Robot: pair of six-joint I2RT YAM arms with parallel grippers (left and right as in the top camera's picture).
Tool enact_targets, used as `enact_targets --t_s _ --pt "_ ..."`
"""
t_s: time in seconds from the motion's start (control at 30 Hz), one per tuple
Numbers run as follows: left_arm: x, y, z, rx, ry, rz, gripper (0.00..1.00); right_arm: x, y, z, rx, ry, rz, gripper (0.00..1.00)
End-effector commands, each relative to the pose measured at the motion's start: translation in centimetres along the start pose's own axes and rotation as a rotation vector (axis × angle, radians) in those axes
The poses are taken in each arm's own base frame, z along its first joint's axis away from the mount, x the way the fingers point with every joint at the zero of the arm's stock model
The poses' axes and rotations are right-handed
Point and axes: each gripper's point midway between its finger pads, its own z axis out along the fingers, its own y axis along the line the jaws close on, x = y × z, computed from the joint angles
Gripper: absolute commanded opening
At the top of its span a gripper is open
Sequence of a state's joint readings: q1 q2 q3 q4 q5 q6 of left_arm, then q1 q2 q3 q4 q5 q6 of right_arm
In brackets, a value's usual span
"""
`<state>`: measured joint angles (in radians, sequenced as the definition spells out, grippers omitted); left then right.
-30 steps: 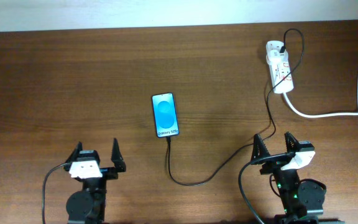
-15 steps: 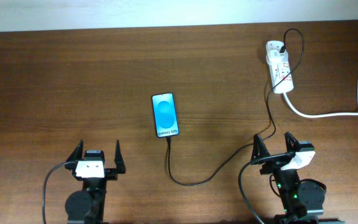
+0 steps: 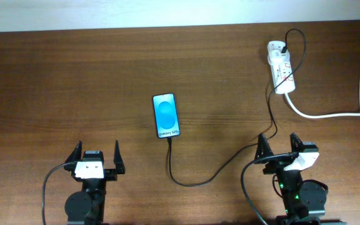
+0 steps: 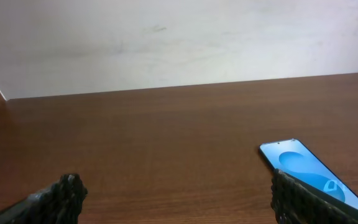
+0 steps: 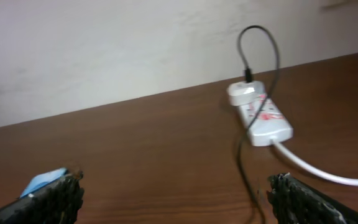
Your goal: Plug charger to phone and switch on socket
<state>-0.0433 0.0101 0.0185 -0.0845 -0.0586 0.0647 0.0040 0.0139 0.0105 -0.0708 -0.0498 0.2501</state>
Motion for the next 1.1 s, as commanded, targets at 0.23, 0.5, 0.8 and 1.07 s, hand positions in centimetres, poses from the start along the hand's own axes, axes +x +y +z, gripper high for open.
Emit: enact_targets --t_s 0.23,0.5,0.8,1.07 --pt "0.25 -0.08 0.04 0.006 0.001 0.019 0.99 0.0 -0.92 -0.05 0.056 -0.006 -0.174 0.98" --pt "0.25 -0.08 0.04 0.006 0.001 0.019 0.99 0.03 -0.75 -0.04 0.046 -0.003 -0.236 0.98" --pt "0.25 -0.08 0.04 0.006 0.001 0.019 0.99 0.05 -0.75 -0.04 0.046 -0.002 -0.236 0.98" --pt "0.25 -0.08 0.04 0.006 0.001 0.019 0.99 0.04 -0.75 -0.04 0.046 -0.003 -0.236 0.98"
